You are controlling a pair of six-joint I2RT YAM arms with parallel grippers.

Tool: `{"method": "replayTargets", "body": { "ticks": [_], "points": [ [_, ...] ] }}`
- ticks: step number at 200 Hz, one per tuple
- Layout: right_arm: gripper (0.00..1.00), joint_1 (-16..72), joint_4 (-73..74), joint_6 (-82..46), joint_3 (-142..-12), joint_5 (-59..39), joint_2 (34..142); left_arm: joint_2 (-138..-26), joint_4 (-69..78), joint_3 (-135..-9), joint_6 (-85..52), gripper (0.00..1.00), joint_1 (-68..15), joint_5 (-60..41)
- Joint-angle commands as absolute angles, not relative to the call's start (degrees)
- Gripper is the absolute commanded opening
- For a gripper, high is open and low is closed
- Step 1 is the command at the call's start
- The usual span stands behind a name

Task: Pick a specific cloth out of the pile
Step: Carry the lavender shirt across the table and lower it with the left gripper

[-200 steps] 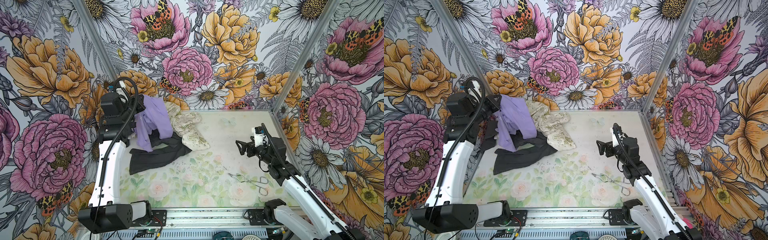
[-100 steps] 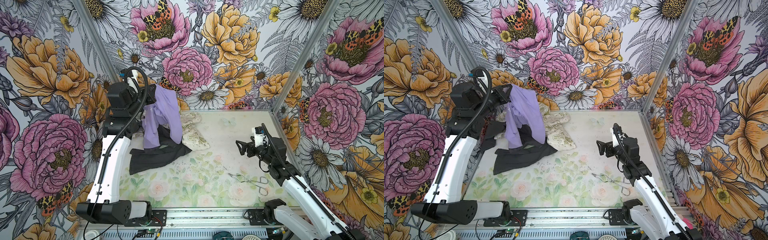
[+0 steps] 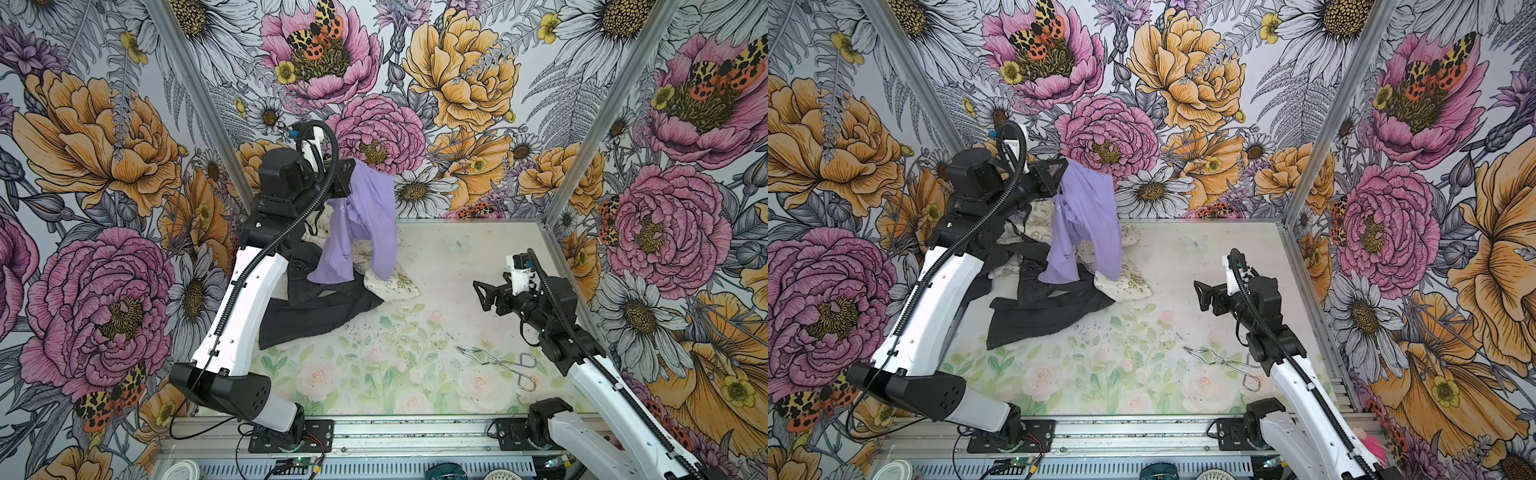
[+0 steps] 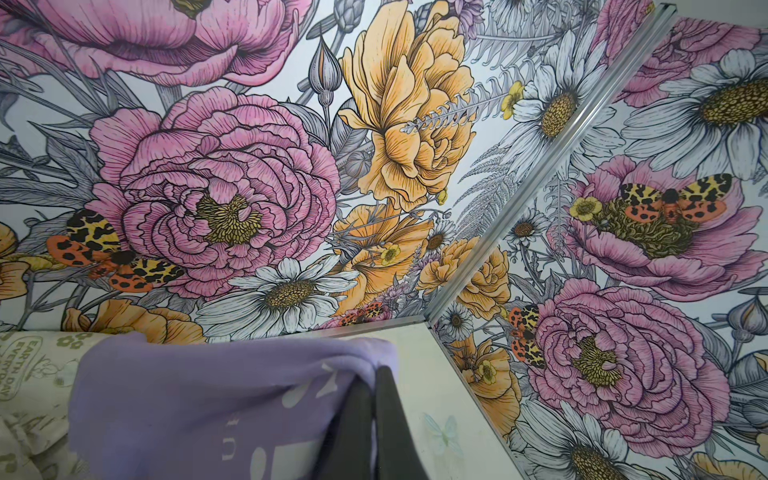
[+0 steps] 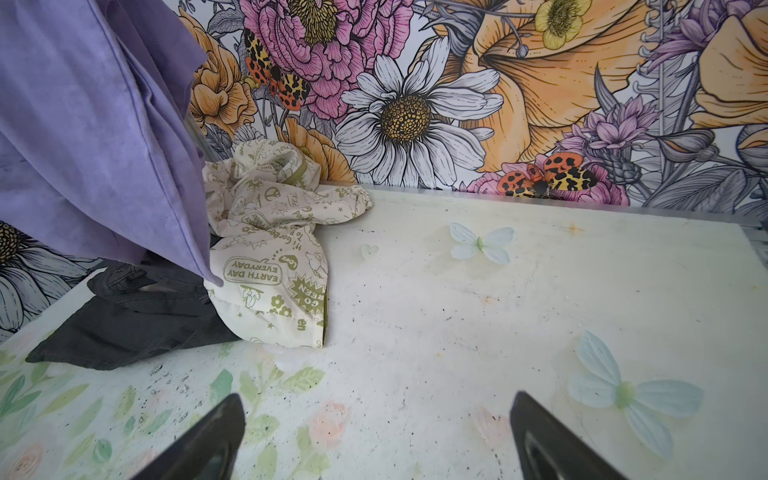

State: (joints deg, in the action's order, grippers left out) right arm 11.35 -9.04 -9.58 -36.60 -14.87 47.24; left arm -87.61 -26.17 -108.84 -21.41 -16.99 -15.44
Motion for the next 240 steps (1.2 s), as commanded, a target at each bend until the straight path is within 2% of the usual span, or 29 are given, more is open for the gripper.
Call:
{"method": "replayTargets", "body": {
  "ticks": [1,69,139,199,203,227,240],
  "points": [
    [0.99,11.77,-8.87,-10.03,-37.38,-14.82,46.23,-90.15,-24.66,-113.07,-19.78,0.00,-19.92,-13.86],
    [0.99,11.78,-8.80,-11.48,-37.79,-11.95,44.52,-107.76,-26.04,-131.05,-19.42,0.00,-29.14,-14.08],
    [0.99,11.69,-9.35,-14.35,-39.98,0.75,40.42,-131.19,-25.69,-159.46,-23.42,0.00,-37.91,-15.15],
    [0.99,11.57,-11.10,-15.99,-38.46,9.91,35.56,-137.47,-18.02,-152.31,-24.57,0.00,-43.08,-17.23],
    [1.00,11.50,-11.32,-16.06,-38.41,10.25,35.43,-138.04,-18.02,-152.07,-24.13,0.05,-43.43,-17.29],
    [0.99,11.16,-13.53,-16.87,-38.32,11.98,35.01,-141.02,-18.96,-150.11,-20.34,0.64,-44.61,-18.08],
    [0.99,10.69,-14.99,-17.11,-38.65,12.08,34.95,-141.76,-21.59,-149.73,-17.75,0.88,-44.73,-18.06]
  ]
}}
